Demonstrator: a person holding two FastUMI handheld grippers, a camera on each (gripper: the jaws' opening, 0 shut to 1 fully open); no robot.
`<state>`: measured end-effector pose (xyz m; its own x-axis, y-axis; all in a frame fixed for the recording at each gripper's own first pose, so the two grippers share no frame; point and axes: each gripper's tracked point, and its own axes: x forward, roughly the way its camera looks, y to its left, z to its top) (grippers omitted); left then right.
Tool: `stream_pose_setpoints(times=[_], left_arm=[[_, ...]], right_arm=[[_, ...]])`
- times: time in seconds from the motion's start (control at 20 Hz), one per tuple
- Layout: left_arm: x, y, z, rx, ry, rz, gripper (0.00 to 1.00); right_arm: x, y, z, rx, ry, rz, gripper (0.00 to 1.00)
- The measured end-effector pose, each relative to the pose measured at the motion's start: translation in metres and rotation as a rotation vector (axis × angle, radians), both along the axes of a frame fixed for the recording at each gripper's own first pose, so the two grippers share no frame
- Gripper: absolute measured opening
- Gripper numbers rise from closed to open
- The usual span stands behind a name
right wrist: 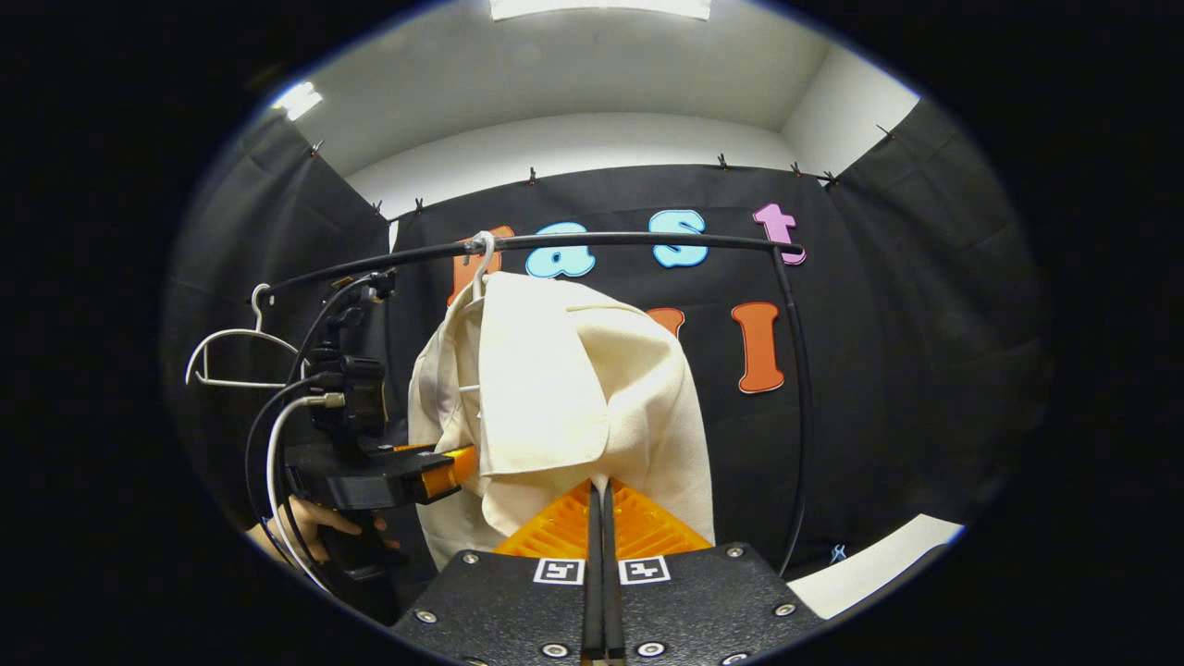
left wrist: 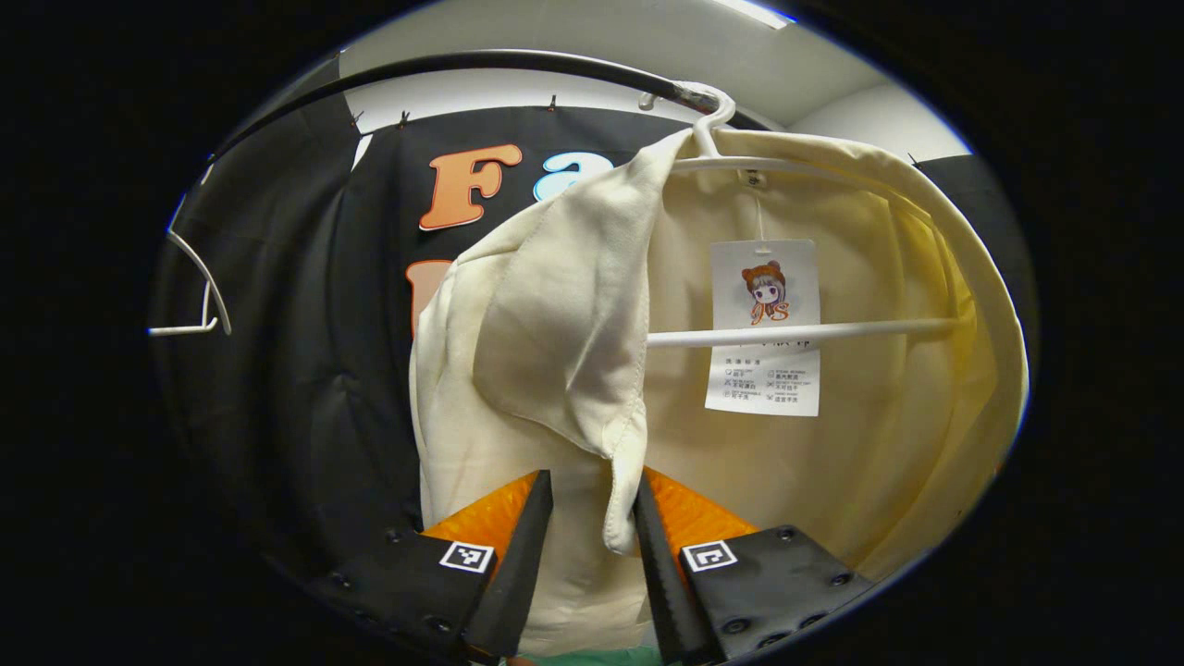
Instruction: Grasp the clothes on the hanger with both hands and then place them into the laundry hamper below.
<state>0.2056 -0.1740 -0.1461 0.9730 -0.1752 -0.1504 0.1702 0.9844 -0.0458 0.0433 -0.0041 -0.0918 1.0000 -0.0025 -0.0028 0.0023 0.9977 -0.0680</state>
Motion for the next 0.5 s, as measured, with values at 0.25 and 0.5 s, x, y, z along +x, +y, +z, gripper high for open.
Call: stream_pose_setpoints(times=[0.25,0.5], left_arm=[[-0.001,0.01,0.002,-0.042,0.011,0.002,0.23],[-0.016,0.034,0.014,-0.02,0.007,0.05,0.07]], right_arm=[[-0.007,-0.006,0.008,0.004,-0.012,-0.01,0.0],[-0.013,-0.015,0.026,0.009,-0.041,-0.034,0.0]])
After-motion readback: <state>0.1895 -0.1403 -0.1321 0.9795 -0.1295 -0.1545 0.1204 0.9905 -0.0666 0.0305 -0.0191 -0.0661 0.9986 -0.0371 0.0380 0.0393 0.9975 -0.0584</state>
